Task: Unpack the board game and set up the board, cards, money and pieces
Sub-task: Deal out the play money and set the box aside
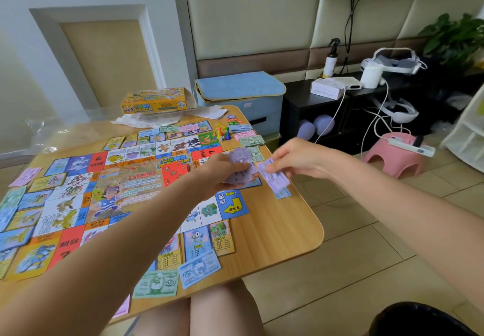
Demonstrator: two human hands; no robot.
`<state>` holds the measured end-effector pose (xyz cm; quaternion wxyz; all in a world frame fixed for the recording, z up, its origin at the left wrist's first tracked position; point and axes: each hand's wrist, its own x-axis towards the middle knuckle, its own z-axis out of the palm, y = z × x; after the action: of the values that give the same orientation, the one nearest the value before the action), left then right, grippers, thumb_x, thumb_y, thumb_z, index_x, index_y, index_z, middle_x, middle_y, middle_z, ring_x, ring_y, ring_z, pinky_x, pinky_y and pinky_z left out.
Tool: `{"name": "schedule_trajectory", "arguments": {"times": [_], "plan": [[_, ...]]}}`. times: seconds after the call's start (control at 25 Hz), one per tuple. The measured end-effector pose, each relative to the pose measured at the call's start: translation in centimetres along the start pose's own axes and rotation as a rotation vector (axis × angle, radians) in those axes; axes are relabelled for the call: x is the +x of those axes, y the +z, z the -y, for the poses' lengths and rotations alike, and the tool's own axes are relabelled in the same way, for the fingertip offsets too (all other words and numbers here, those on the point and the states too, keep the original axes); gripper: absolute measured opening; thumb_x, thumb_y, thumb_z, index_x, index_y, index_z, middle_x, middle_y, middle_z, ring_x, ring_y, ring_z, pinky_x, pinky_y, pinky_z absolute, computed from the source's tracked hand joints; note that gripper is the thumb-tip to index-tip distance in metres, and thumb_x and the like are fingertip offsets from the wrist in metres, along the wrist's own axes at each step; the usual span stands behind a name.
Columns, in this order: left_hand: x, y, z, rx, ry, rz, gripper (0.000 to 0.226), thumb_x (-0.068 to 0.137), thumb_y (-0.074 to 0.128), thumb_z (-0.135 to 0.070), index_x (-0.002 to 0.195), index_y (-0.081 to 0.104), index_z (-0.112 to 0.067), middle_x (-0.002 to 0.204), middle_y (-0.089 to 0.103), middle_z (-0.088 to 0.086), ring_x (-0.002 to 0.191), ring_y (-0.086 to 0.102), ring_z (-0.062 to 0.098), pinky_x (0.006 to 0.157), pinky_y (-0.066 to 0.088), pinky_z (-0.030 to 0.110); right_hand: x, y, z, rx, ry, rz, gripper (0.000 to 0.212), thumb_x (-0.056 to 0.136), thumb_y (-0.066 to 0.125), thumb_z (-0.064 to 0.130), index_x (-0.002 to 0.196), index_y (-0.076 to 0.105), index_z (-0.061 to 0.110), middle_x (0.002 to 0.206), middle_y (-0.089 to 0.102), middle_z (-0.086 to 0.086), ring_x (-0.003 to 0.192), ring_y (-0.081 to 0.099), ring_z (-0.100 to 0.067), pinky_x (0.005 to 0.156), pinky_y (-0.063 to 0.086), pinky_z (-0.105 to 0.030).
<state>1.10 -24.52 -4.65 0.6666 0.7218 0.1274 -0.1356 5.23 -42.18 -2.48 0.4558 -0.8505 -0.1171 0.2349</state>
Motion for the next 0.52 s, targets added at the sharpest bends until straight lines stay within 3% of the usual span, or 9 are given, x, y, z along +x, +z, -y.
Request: {"name": "schedule_trajectory", "arguments": {"times": [0.12,0.24,0.36,0.52], "plan": [[0.1,-0.5,0.5,0.013,-0.018,-0.074,0.029,0.089,0.06,-0.009,0.114,0.05,0.001,0.102,0.065,0.014,0.073,0.069,0.014,0.064,0.057,0.025,-1.3,0.4,-1.9,-0.253,0.148,0.021,0.02,0.076,0.074,0.006,0.094,0.065,0.005,0.066,0.052,-0.003,0.051,0.037,-0.009,0.042,0.027,-0.017],[0.0,-0.2,0.9,0.063,-0.012,-0.083,0.031,0.088,0.061,-0.011,0.115,0.051,0.001,0.099,0.063,0.012,0.084,0.066,0.021,0.076,0.055,0.03,-2.1,1.4,-3.1,-0.374,0.153,-0.013,0.021,0.077,0.074,0.008,0.093,0.061,0.012,0.065,0.051,0.002,0.051,0.041,-0.008,0.04,0.03,-0.016],[-0.3,0.3,1.0,0.077,0.001,-0.049,0.034,0.087,0.063,-0.012,0.117,0.053,0.001,0.111,0.063,0.017,0.102,0.063,0.029,0.086,0.053,0.036,-2.6,2.0,-3.7,-0.4,0.144,-0.068,0.025,0.076,0.075,0.007,0.091,0.055,0.011,0.072,0.053,0.0,0.053,0.047,-0.009,0.037,0.034,-0.016],[-1.0,0.2,1.1,0.185,0.013,-0.008,0.032,0.085,0.065,-0.014,0.11,0.057,0.003,0.11,0.064,0.02,0.101,0.064,0.03,0.094,0.05,0.043,-2.4,2.0,-2.4,-0.412,0.054,-0.17,0.031,0.078,0.074,0.019,0.1,0.053,0.013,0.086,0.05,0.0,0.064,0.048,-0.012,0.047,0.039,-0.022]]}}
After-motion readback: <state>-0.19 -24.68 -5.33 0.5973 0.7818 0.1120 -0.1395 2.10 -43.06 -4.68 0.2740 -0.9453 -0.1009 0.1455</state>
